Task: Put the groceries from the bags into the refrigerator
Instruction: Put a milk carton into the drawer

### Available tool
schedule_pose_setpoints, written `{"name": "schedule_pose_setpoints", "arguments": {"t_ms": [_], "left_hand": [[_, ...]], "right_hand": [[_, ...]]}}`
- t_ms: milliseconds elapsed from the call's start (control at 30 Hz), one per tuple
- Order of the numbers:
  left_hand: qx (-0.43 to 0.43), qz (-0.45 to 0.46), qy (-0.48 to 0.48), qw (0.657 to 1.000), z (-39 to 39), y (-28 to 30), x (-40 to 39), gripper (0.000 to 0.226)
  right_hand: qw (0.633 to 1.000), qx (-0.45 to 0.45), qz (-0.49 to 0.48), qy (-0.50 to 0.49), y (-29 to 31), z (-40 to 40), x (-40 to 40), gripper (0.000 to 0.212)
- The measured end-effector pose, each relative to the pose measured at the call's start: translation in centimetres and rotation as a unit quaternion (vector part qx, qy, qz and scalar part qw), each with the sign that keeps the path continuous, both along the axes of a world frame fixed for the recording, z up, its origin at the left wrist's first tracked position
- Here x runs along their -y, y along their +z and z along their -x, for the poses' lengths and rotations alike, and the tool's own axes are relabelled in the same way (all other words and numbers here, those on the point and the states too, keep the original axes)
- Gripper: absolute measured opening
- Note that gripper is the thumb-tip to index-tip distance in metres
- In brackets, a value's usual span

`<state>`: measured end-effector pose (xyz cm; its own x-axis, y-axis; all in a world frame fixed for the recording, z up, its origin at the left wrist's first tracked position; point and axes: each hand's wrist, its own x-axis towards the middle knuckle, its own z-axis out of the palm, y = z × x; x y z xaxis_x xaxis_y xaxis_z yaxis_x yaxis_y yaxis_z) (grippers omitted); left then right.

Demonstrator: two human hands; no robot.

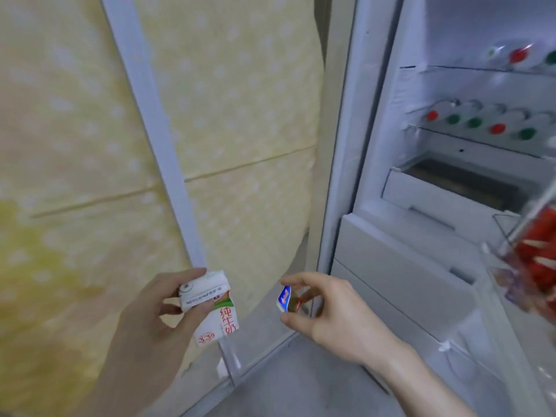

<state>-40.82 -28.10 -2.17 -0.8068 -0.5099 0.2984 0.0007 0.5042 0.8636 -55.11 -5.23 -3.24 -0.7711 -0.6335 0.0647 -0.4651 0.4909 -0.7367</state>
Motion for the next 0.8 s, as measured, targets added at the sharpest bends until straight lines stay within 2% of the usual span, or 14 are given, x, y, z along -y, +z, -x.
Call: {"name": "schedule_pose_setpoints", "arguments": {"t_ms": [200, 367, 567, 667, 800], "left_hand": [[0.001, 0.002, -0.114, 0.993, 8.2, 0.8, -3.3, 0.042], [0.008, -0.017, -0.222, 0.975, 14.1, 1.2, -5.8, 0.039], [0.009, -0.021, -0.354, 0.935, 19.9, 2.2, -7.4, 0.037], [0.005, -0.021, -0.397, 0.918, 22.1, 2.7, -7.5, 0.033], [-0.009, 0.0, -0.438, 0.899, 24.5, 3.3, -7.1, 0.034]], "right_hand": [[0.994, -0.03, -0.005, -0.108, 0.7, 2.4, -5.7, 0.039], [0.976, -0.051, -0.009, -0.211, 1.7, 2.9, -9.5, 0.041], [0.938, -0.071, -0.013, -0.34, 3.2, 2.7, -11.9, 0.039], [0.915, -0.084, -0.025, -0.395, 4.3, 2.4, -12.2, 0.032], [0.886, -0.106, -0.041, -0.449, 5.5, 2.0, -12.3, 0.034]]}}
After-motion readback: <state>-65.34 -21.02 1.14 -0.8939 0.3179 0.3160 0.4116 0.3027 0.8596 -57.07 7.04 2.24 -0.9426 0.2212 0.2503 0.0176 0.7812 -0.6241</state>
